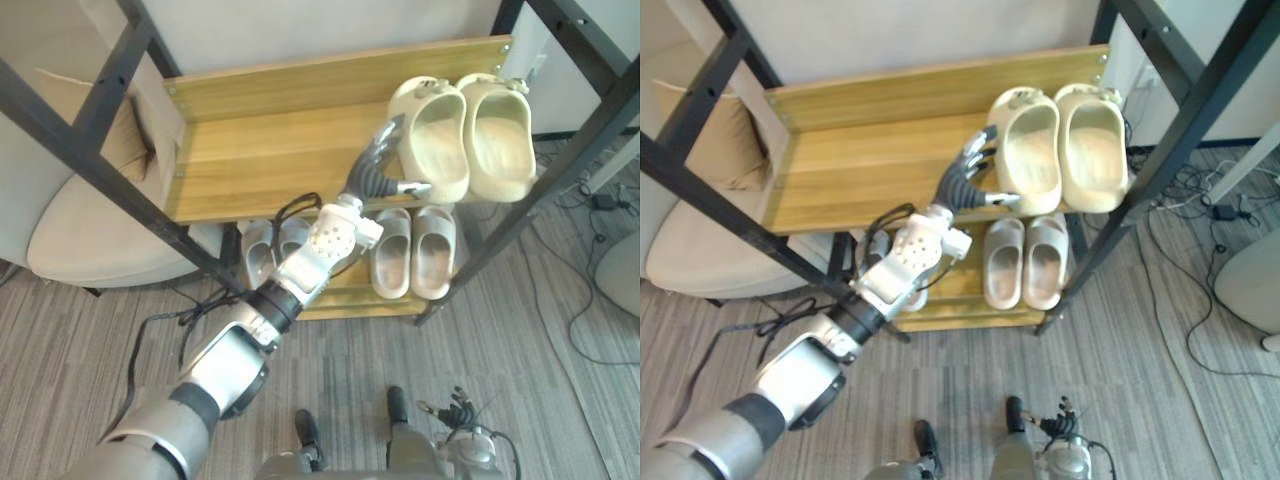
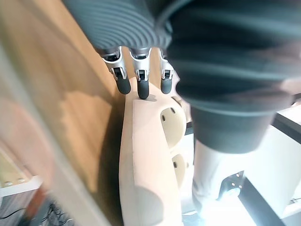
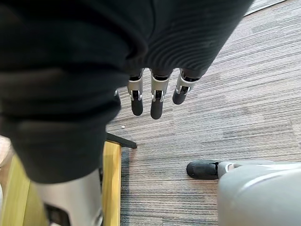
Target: Organize the slippers on the shoe rack
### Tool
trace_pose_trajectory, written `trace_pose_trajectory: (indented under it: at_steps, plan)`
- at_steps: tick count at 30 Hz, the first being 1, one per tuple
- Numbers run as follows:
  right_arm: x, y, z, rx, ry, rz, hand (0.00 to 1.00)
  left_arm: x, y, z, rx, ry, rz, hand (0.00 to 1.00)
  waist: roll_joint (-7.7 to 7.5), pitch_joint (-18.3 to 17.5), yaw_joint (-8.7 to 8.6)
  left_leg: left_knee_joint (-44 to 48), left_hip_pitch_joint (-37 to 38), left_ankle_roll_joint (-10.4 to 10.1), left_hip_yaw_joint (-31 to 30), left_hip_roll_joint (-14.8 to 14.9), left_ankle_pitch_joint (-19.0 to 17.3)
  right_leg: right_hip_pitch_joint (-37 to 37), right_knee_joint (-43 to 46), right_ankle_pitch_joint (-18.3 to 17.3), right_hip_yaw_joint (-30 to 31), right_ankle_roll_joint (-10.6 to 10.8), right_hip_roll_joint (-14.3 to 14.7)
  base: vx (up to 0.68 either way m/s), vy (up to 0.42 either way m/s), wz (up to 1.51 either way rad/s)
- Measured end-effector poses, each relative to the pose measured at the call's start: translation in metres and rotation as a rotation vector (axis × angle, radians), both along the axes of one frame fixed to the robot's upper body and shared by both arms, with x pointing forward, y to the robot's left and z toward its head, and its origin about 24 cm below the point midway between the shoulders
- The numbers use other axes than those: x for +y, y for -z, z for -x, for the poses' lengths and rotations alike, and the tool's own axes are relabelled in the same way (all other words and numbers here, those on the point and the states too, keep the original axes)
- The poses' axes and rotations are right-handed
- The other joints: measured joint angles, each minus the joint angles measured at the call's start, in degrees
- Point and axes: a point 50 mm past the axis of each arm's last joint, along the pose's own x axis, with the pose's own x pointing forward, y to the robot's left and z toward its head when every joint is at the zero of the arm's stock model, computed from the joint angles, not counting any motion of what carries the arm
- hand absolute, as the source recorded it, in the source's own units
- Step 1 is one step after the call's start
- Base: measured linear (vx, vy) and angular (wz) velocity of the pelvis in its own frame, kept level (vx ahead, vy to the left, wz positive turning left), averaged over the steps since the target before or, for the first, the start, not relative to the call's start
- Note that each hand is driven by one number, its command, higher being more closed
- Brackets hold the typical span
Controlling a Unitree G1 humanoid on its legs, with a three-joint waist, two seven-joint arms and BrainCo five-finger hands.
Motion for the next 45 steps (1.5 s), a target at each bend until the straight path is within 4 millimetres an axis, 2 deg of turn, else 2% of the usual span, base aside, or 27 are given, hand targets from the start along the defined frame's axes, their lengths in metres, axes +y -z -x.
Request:
trace_pose_trajectory:
  at_steps: [4, 12, 19, 24, 28, 32, 39, 42, 45]
  plan:
    - [0.0, 0.0, 0.0, 0.0, 0.001, -0.002, 0.0, -0.001, -0.009, -0.001, -0.025, 0.001, 0.004, 0.0, -0.01, 0.0, 0.26, 0.0, -0.1, 0.0, 0.0, 0.1, 0.0, -0.1, 0.6, -0.2, 0.0, 0.0, 0.1, 0.02, -0.005, -0.01]
    - [0.009, 0.003, 0.002, 0.004, 0.006, -0.03, 0.0, 0.012, -0.01, -0.01, -0.015, -0.03, -0.009, 0.0, -0.05, 0.0, -0.09, 0.0, -0.1, 0.0, -0.6, 0.1, 0.0, 0.1, 0.7, -0.2, -0.1, 0.0, 0.1, 0.0, 0.0, 0.0]
    - [0.011, 0.005, 0.004, 0.011, 0.004, -0.039, 0.0, 0.056, -0.016, -0.026, 0.007, -0.15, 0.053, 0.0, -0.06, 0.0, -0.57, 0.1, -0.1, 0.2, -2.2, 0.0, 0.2, 0.9, 0.5, -0.3, -1.5, 0.0, -0.1, 0.01, -0.004, 0.08]
    - [0.011, 0.007, 0.004, 0.02, -0.005, -0.043, 0.0, 0.086, 0.0, -0.024, 0.04, -0.21, 0.087, 0.0, -0.14, 0.0, -0.42, 0.1, -0.6, 0.3, -3.9, -0.3, 0.5, 1.3, 0.4, -0.4, -2.8, 0.0, -0.5, 0.01, 0.005, 0.16]
    - [0.009, 0.01, 0.006, 0.039, -0.01, -0.039, 0.0, 0.086, 0.005, 0.0, -0.003, -0.14, 0.133, 0.0, -0.14, 0.0, -0.32, 0.3, -0.7, 0.4, -5.7, -0.6, 0.6, 3.0, -0.7, -0.4, -4.9, 0.1, -0.9, 0.02, 0.012, 0.25]
    - [0.007, 0.012, 0.005, 0.066, -0.04, -0.029, 0.0, 0.092, 0.012, 0.035, -0.049, -0.052, 0.203, 0.0, -0.28, -0.1, 0.65, 0.3, -0.6, 0.4, -6.2, -0.8, 0.6, 3.5, -1.0, -0.4, -5.2, 0.1, -0.9, 0.01, 0.008, 0.06]
    - [0.005, 0.016, 0.007, 0.104, -0.067, -0.026, 0.0, 0.094, 0.055, 0.096, 0.084, 0.136, 0.292, 0.0, -0.38, -0.6, 1.63, 0.1, 0.1, 0.4, -7.7, -0.8, 0.6, 5.4, -2.1, -0.4, -6.8, 0.1, -0.9, 0.02, 0.003, 0.11]
    - [0.003, 0.018, 0.009, 0.136, -0.101, -0.015, 0.0, 0.095, 0.079, 0.116, 0.193, 0.191, 0.327, 0.0, -0.49, -1.1, 1.81, 0.2, 0.6, 0.4, -9.3, -1.0, 0.6, 7.3, -2.9, -0.4, -8.5, 0.1, -0.8, 0.01, -0.001, 0.23]
    - [0.003, 0.019, 0.01, 0.156, -0.144, 0.007, 0.0, 0.103, 0.115, 0.135, 0.351, 0.162, 0.347, 0.0, -0.67, -1.6, 2.46, 0.1, 0.5, 0.4, -10.6, -0.9, 0.6, 8.2, -3.4, -0.5, -10.0, 0.1, -0.8, 0.0, -0.002, 0.22]
